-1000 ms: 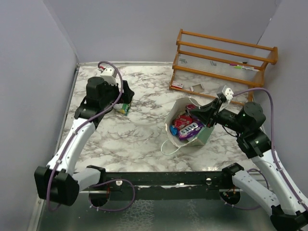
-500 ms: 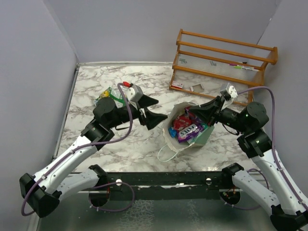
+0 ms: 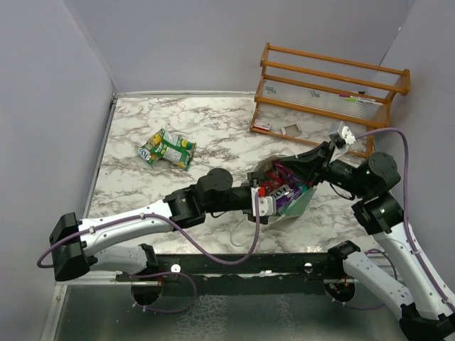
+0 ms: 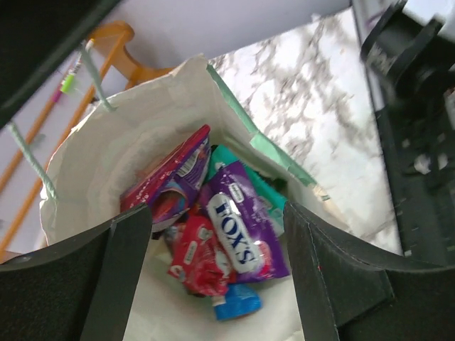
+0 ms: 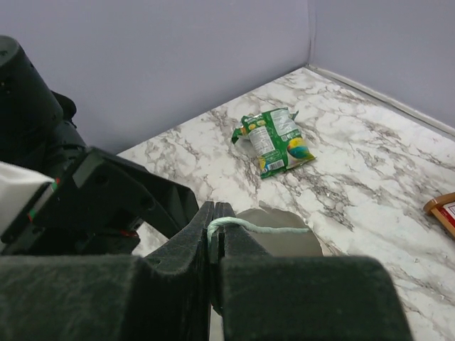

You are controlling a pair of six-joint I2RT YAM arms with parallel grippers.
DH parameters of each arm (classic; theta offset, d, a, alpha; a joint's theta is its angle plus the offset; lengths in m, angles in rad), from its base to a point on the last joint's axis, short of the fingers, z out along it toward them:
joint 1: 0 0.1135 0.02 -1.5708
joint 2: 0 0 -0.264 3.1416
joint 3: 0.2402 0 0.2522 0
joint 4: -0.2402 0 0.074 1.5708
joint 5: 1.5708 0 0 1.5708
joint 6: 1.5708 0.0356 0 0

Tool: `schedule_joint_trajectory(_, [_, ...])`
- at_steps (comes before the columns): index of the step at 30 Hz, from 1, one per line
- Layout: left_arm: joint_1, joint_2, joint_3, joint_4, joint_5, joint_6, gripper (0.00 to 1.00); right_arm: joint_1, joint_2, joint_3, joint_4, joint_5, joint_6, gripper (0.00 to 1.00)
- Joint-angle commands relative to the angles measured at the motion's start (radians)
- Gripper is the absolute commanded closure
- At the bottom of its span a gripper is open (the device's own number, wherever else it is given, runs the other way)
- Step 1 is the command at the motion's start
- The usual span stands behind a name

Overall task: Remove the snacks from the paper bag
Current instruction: Take out the snack from the paper bag.

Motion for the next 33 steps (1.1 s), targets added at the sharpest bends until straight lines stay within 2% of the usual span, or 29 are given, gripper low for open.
schedule_joint_trajectory(1, [-0.021, 0.054, -0.014, 0.059, -0.142, 0.301, 0.24, 0.005, -0.024, 0.042, 0.046, -0.033, 0.020, 0.98])
schedule_joint_trajectory(6, [-0.020, 0.172, 0.045, 0.042, -0.245, 0.418, 0.39, 0.005, -0.038, 0.039, 0.041, -0.037, 0.027, 0.98])
schedule_joint_trajectory(14, [-0.019, 0.289, 0.061, 0.193, -0.267, 0.542, 0.39, 0.006, -0.060, 0.031, 0.057, -0.025, 0.055, 0.98])
schedule_joint_trajectory(17, [-0.018, 0.339, 0.067, 0.264, -0.268, 0.589, 0.34, 0.005, -0.060, 0.035, 0.062, -0.033, 0.059, 0.98])
schedule_joint_trajectory(27, [0.011, 0.488, 0.172, 0.262, -0.272, 0.635, 0.31, 0.005, -0.070, 0.040, 0.045, -0.023, 0.055, 0.98])
schedule_joint_trajectory(33, [0.025, 0.588, 0.246, 0.193, -0.285, 0.666, 0.36, 0.005, -0.065, 0.056, 0.027, -0.014, 0.047, 0.98])
